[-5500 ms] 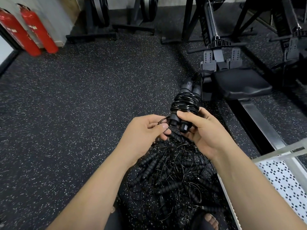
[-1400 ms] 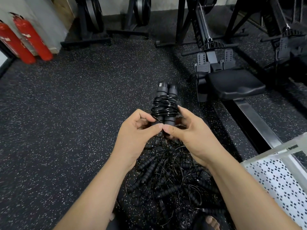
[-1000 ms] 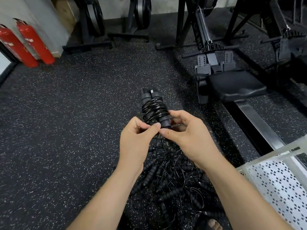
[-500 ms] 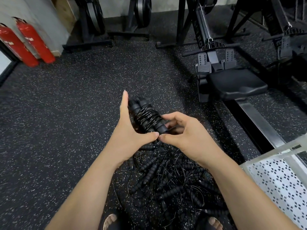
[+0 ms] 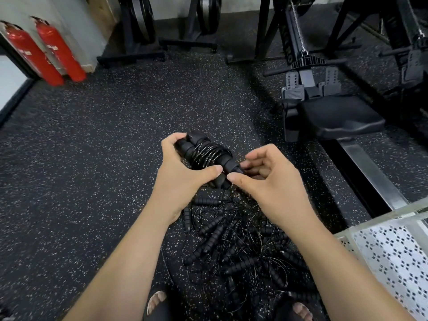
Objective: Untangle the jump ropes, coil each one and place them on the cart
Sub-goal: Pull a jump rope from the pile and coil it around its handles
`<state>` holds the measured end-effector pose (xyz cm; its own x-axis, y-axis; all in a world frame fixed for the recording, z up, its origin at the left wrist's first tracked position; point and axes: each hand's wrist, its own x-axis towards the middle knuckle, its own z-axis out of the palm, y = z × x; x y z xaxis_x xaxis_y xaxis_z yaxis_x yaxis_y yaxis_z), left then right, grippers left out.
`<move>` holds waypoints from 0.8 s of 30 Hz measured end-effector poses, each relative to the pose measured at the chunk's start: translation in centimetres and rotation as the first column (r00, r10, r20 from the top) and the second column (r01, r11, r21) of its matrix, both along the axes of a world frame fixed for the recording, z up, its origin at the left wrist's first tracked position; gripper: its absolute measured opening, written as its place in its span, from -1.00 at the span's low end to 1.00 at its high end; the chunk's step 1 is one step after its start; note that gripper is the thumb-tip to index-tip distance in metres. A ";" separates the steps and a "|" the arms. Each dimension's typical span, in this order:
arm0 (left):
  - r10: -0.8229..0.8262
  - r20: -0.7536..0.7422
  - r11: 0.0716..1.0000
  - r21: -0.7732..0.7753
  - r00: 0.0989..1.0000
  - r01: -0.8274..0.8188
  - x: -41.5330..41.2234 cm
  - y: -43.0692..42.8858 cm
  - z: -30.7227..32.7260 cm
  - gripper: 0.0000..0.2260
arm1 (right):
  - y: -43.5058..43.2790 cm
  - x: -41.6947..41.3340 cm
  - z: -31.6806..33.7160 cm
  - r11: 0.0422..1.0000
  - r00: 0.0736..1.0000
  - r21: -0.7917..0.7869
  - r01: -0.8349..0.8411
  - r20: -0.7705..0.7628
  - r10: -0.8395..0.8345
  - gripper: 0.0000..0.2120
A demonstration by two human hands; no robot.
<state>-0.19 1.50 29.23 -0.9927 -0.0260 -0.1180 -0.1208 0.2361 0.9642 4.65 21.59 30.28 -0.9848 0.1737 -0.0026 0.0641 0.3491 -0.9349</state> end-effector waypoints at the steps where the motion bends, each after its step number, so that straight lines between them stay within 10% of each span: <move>1: 0.010 -0.005 1.000 -0.001 1.000 -0.010 0.0 0.1 0.0 -0.17 | 0.0 0.1 0.1 0.999 0.999 0.029 0.035 -0.011 -0.034 -0.67; 11: 0.030 -0.102 0.996 -0.078 0.994 -0.038 0.7 0.8 0.4 -0.17 | -0.8 0.2 -0.4 0.962 0.991 -0.250 0.113 0.103 -0.090 -0.87; 24: 0.107 -0.057 0.987 0.128 0.993 -0.099 0.5 1.3 -0.1 -0.21 | -1.0 0.5 -1.2 0.996 0.997 0.068 0.060 -0.057 -0.056 -0.98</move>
<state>0.29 2.77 29.10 -0.9910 -0.1177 -0.0640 -0.0763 0.1034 0.9917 5.17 20.57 29.08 -0.9714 0.2283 0.0654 0.0352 0.4107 -0.9111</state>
